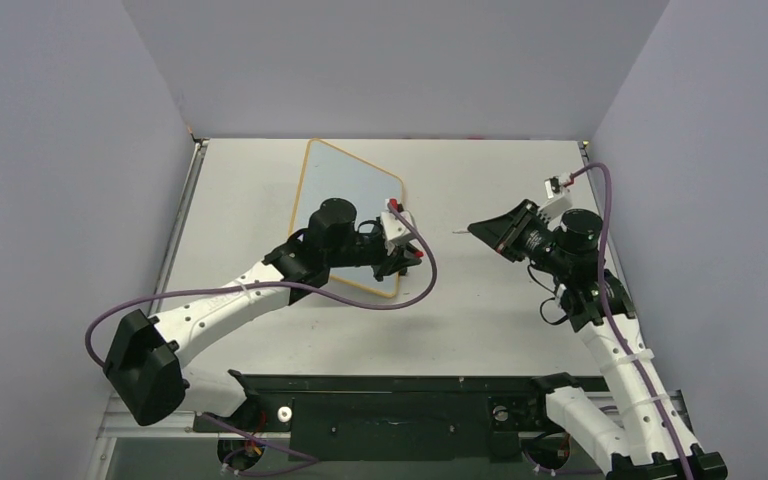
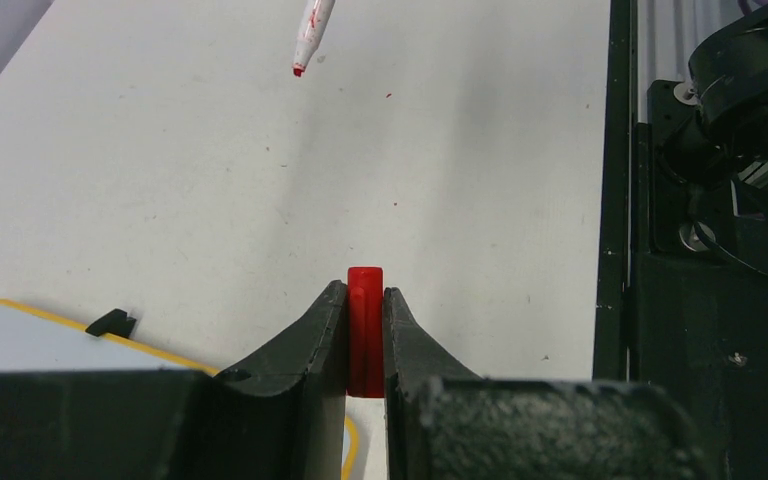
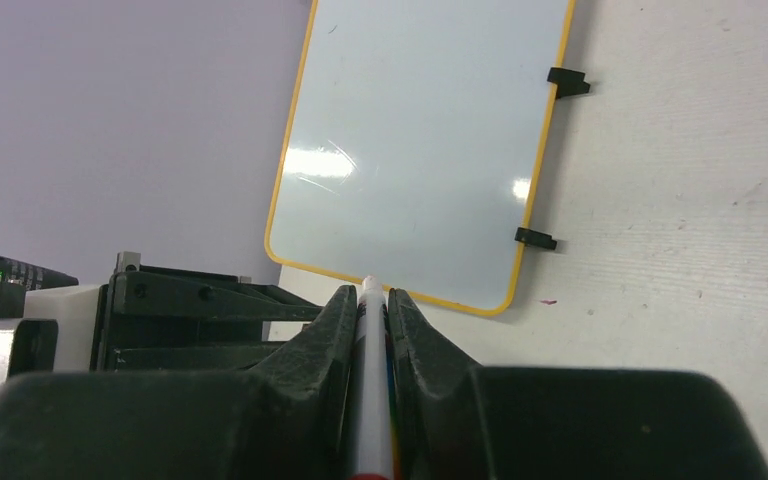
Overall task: Write a sentence on the whiteboard
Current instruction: Open the whiteboard marker at the center of the board, then place the pen cap at the center of the board.
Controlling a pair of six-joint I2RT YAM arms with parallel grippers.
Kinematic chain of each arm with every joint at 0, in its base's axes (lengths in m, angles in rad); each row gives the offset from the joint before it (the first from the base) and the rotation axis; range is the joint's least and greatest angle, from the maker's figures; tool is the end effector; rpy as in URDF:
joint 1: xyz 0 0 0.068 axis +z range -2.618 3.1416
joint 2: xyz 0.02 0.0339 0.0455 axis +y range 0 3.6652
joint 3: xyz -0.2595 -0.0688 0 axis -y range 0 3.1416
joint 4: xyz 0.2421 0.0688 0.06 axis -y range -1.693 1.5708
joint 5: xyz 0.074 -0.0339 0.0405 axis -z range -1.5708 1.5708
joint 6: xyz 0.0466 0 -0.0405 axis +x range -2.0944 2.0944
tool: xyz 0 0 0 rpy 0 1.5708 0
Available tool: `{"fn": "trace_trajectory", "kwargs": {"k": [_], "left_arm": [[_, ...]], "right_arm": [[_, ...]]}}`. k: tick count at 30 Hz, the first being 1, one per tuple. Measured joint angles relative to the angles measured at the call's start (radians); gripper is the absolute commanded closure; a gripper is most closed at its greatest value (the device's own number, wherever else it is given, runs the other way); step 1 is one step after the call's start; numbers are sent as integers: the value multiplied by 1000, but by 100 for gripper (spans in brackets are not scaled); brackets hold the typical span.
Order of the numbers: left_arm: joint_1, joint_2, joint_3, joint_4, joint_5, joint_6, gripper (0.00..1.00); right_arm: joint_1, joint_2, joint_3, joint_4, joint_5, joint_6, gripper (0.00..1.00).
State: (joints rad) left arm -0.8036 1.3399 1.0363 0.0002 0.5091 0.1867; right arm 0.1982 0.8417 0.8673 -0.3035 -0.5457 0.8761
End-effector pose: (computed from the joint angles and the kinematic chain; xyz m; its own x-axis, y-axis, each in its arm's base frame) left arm 0.2051 -0.2454 0.3167 -0.0272 0.2617 -0.9648 0.9734 0.2266 0.0341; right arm 0.1885 0.0625 0.3420 -0.6774 0.5337 -0.5062 -0.2144 0.5151 0.8299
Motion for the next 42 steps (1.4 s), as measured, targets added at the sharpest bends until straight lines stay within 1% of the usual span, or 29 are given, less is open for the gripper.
{"fn": "trace_trajectory", "kwargs": {"k": [6, 10, 13, 16, 18, 24, 27, 29, 31, 32, 33, 34, 36, 37, 42], "left_arm": [[0, 39, -29, 79, -24, -36, 100], [-3, 103, -40, 149, -46, -98, 100], [-21, 173, -47, 229, -98, -176, 100], [-62, 267, -48, 313, -175, -263, 100], [-108, 349, -30, 333, -246, -311, 100], [-262, 637, 130, 322, -472, -444, 100], [-301, 713, 160, 316, -551, -498, 100], [-305, 740, 163, 317, -587, -527, 100], [-300, 753, 177, 326, -619, -551, 96], [-298, 757, 183, 326, -632, -559, 88], [-297, 762, 187, 326, -643, -566, 83], [-295, 766, 188, 332, -650, -572, 73], [-293, 770, 190, 341, -660, -580, 65], [-293, 770, 192, 342, -666, -586, 63], [-293, 770, 193, 347, -682, -594, 58]], "right_arm": [[-53, -4, -14, -33, 28, -6, 100], [-74, -40, -17, -95, 137, -40, 100], [-74, -80, -17, -124, 221, -66, 100], [-74, -120, -20, -141, 305, -87, 100], [-74, -146, -27, -151, 355, -99, 100], [-74, -201, -47, -182, 437, -129, 100], [-74, -221, -50, -195, 456, -140, 100], [-74, -235, -50, -201, 465, -148, 100], [-74, -245, -50, -206, 473, -156, 100], [-74, -248, -50, -210, 476, -159, 100], [-74, -250, -50, -212, 478, -161, 100], [-74, -251, -50, -215, 480, -162, 100], [-74, -251, -50, -219, 480, -165, 100], [-74, -251, -50, -220, 480, -166, 100], [-74, -252, -51, -224, 480, -176, 100]]}}
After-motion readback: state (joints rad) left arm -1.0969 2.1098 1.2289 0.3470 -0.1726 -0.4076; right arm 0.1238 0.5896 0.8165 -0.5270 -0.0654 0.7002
